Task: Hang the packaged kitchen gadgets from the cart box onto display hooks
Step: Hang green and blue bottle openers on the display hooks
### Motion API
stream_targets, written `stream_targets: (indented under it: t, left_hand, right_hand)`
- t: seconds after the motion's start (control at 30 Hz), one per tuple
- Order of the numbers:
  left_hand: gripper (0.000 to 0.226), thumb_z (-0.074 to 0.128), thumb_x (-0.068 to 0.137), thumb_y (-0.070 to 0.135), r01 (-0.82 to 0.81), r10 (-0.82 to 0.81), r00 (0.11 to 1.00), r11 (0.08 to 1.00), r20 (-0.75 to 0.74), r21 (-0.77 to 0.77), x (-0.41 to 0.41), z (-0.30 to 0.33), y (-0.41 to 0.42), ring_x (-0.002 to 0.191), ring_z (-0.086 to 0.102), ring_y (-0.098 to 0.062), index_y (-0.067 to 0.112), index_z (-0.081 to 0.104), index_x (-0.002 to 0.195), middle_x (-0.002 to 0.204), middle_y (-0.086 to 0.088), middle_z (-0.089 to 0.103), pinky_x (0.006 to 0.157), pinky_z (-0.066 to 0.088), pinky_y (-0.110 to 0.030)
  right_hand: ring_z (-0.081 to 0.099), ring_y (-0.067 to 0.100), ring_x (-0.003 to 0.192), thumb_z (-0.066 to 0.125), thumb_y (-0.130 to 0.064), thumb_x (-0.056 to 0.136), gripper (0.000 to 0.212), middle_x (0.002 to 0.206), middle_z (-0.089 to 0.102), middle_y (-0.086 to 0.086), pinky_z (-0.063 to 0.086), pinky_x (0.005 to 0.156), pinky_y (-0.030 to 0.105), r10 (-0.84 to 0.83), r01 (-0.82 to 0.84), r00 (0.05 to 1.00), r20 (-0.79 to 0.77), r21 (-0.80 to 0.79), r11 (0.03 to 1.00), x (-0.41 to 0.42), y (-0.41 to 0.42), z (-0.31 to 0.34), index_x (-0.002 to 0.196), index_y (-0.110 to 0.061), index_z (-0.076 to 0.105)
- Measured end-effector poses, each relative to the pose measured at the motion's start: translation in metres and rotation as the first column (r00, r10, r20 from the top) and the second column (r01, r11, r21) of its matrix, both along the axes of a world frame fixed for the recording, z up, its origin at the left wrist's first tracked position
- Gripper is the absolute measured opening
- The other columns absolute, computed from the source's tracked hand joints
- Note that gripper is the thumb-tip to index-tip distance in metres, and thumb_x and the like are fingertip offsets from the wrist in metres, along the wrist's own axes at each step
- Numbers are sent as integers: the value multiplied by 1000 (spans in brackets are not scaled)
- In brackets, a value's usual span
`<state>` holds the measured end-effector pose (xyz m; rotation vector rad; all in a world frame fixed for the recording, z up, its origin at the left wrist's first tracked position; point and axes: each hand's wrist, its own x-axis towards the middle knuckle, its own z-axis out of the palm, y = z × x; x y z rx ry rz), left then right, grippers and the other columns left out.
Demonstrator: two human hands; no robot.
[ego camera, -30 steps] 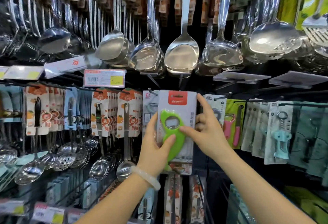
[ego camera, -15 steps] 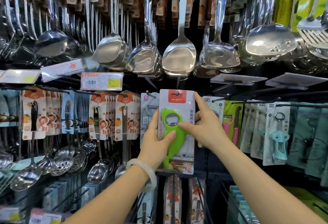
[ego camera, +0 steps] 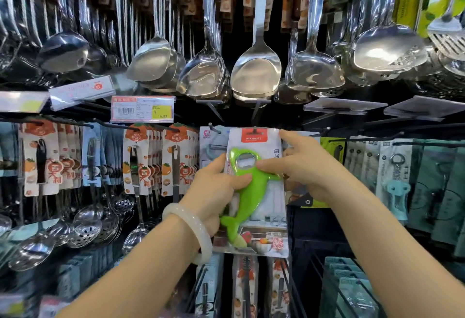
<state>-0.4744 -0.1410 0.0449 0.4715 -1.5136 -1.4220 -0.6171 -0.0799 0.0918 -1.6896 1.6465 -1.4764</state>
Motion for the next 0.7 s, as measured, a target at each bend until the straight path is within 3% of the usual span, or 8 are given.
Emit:
stream_targets:
  t: [0.1, 0.2, 0.27, 0.37, 0.43, 0.5, 0.53, 0.7]
  left_hand:
    - [38, 57, 86, -4, -31, 33, 999, 999, 42, -39, 0, -2, -7, 89, 66, -33, 23, 62, 111, 105, -12, 72, 83, 55, -44]
    - [52, 56, 88, -2, -66, 77, 995, 987, 69, -149, -9, -13, -19, 100, 66, -23, 37, 52, 121, 111, -2, 68, 88, 54, -39]
    - [58, 56, 89, 0, -86, 106, 989, 981, 105, -176, -18, -21, -30, 106, 61, -17, 46, 41, 121, 120, 3, 61, 90, 52, -33]
    - [78, 59, 88, 9, -224, 261, 942, 957, 209, -184, -36, -31, -53, 123, 48, -18, 38, 14, 145, 140, 3, 45, 101, 44, -39]
    - [88, 61, 87, 14, -402, 452, 848, 889, 277, -220, -48, -38, -58, 136, 33, -28, 34, 1, 148, 150, -8, 31, 105, 38, -44]
    - [87, 61, 86, 15, -523, 595, 768, 796, 238, -303, -57, -54, -50, 139, 22, -30, 27, 2, 148, 150, -13, 23, 109, 30, -44]
    - [84, 62, 85, 14, -544, 631, 752, 758, 191, -361, -61, -65, -43, 139, 21, -31, 23, 7, 148, 149, -14, 23, 110, 26, -44]
    - [70, 59, 82, 22, -443, 689, 712, 587, 132, -677, -106, -132, -12, 140, 19, -31, 12, 26, 144, 150, -17, 26, 112, 19, -46]
  right_hand:
    - [62, 14, 62, 71, -7, 79, 40, 82, 62, -1, 44, 37, 20, -10, 11, 1000, -21, 23, 1000, 0, -11, -6, 110, -23, 51]
    - [58, 7, 64, 70, -10, 80, 63, 73, 56, -9, 46, 46, 20, -90, 89, 994, -55, -11, 996, -4, -32, -19, 126, -38, 38]
    - [52, 2, 64, 70, -13, 80, 78, 68, 51, -15, 42, 54, 17, -168, 162, 979, -117, -56, 985, -9, -44, -27, 141, -36, 27]
    - [56, 12, 91, 65, -19, 84, 86, 104, 57, -9, 41, 71, 15, -238, 229, 955, -178, -67, 971, -10, -58, -31, 148, -34, 10]
    - [48, 26, 118, 60, -28, 88, 87, 135, 44, 5, 40, 90, 28, -367, 355, 869, -332, -101, 930, -13, -66, -37, 148, -35, -2]
    - [38, 31, 128, 53, -37, 91, 85, 144, 28, 10, 40, 97, 41, -442, 445, 758, -480, -117, 888, -18, -65, -50, 147, -34, -11]
    - [33, 31, 131, 51, -40, 92, 84, 146, 23, 9, 38, 99, 42, -438, 452, 748, -498, -101, 886, -22, -61, -59, 147, -33, -12]
    - [12, 25, 141, 38, -50, 94, 74, 153, 14, 7, 18, 113, 33, -462, 526, 687, -561, -55, 849, -62, -4, -132, 149, -23, -2]
